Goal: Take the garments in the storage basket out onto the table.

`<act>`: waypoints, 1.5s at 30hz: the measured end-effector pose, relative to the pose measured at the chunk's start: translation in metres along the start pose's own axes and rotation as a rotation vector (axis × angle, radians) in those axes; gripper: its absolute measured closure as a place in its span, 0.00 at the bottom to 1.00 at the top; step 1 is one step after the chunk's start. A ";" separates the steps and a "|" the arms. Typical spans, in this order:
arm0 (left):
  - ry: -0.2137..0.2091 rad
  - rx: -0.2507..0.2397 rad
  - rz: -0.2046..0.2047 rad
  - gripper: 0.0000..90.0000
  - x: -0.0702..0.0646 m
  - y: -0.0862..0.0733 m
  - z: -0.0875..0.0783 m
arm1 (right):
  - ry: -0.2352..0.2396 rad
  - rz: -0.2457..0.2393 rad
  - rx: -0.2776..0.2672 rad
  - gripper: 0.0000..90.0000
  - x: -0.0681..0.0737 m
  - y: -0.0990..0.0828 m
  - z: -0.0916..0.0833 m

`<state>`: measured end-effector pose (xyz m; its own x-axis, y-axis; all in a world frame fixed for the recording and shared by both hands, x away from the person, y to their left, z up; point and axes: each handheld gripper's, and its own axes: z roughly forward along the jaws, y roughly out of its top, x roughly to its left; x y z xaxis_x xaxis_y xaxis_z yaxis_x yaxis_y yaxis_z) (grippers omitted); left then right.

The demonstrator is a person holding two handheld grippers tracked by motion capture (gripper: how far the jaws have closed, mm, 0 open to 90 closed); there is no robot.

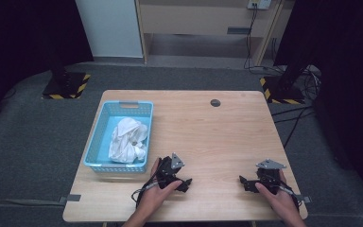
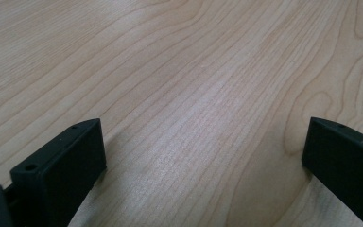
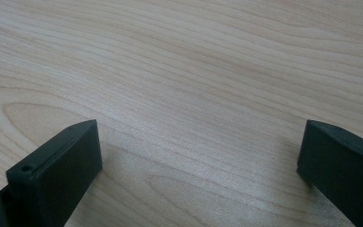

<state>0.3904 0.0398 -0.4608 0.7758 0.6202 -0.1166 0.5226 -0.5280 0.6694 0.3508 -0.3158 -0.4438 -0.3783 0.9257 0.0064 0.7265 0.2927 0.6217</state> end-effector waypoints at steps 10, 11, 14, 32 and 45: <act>0.005 0.000 -0.006 0.00 -0.001 0.000 0.000 | 0.000 0.000 0.000 0.00 0.000 0.000 0.000; 0.007 0.000 -0.008 0.00 -0.001 0.000 0.000 | 0.000 0.000 0.000 0.00 0.000 0.000 0.000; 0.006 0.000 -0.007 0.00 -0.001 0.000 0.000 | 0.000 0.000 0.000 0.00 0.000 0.000 0.000; -0.006 -0.005 0.033 0.02 -0.009 0.009 -0.009 | 0.002 -0.003 0.000 0.00 0.000 0.000 0.000; -0.010 -0.044 0.032 0.03 -0.008 0.025 -0.037 | 0.001 -0.003 0.000 0.00 0.000 0.000 0.000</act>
<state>0.3842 0.0430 -0.4156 0.7952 0.5977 -0.1015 0.4816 -0.5212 0.7046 0.3508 -0.3161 -0.4438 -0.3810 0.9246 0.0057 0.7252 0.2950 0.6221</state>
